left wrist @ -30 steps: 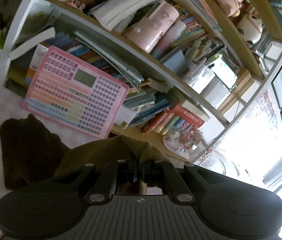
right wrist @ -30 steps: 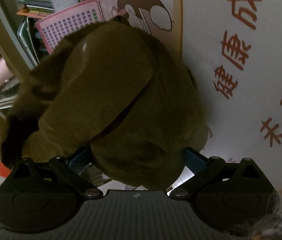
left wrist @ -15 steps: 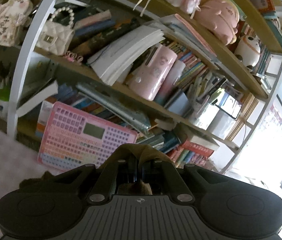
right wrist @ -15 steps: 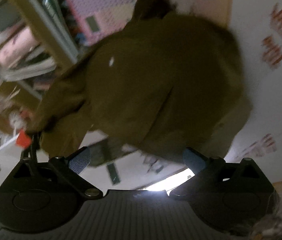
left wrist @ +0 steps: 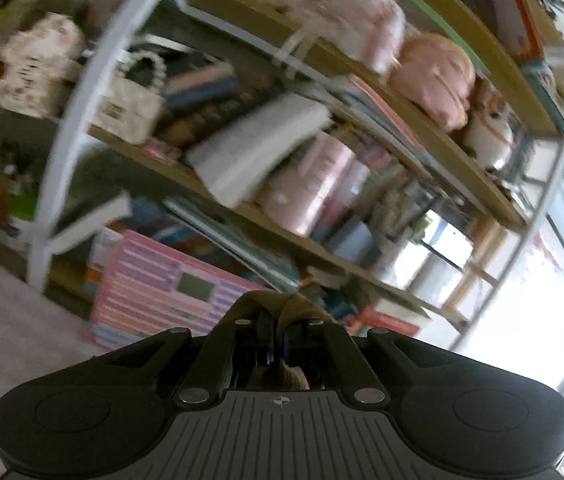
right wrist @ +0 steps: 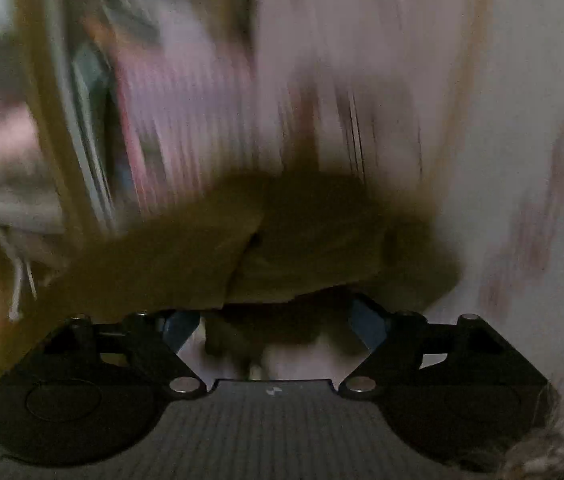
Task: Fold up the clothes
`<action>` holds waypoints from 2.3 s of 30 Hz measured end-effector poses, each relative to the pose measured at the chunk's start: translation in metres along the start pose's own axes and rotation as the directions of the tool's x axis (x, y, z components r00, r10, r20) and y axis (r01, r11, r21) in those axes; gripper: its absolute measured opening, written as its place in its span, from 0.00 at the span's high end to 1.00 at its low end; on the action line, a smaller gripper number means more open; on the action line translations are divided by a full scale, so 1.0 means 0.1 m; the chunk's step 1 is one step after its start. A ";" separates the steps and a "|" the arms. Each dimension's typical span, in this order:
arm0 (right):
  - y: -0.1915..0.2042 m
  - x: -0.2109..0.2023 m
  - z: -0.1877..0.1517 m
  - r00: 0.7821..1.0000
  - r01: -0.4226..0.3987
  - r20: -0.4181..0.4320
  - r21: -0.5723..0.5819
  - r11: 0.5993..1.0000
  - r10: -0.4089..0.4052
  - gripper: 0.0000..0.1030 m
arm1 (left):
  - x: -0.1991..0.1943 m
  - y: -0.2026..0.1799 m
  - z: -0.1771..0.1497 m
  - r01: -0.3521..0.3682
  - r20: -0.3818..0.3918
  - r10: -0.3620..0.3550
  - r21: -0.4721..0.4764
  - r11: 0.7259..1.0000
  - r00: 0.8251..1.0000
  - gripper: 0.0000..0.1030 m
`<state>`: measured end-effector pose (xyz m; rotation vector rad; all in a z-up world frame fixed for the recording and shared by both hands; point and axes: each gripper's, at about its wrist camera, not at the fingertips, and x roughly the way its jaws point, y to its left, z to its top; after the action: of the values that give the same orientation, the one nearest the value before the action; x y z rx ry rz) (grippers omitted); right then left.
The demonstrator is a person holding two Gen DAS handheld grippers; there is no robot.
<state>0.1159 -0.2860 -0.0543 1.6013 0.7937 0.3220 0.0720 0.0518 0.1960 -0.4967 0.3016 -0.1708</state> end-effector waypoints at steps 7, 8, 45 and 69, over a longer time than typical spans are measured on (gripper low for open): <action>0.06 -0.35 0.48 0.975 0.001 0.223 -0.007 1.000 0.000 0.17 | 0.19 0.36 -0.35 -0.085 -0.129 0.076 -0.069 0.994 0.989 0.97; 0.00 -0.36 0.43 0.978 0.010 0.207 0.004 1.000 -0.011 0.17 | 0.22 0.38 -0.40 -0.086 -0.139 0.075 -0.073 0.994 0.987 0.97; -0.51 0.09 0.15 0.990 0.062 0.096 0.345 0.937 -0.101 0.12 | -0.43 0.85 -0.85 -0.280 -0.160 0.252 -0.183 0.943 0.954 0.97; 2.94 -0.41 0.11 0.891 -0.326 -0.078 -0.797 0.508 0.448 0.94 | -0.35 0.39 -1.58 0.022 -0.409 -0.046 -0.064 0.998 0.912 0.64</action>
<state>0.1831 -0.3226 0.2326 0.8814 0.0819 0.7695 -0.0091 0.0237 0.0535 -0.5216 0.7123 -0.3026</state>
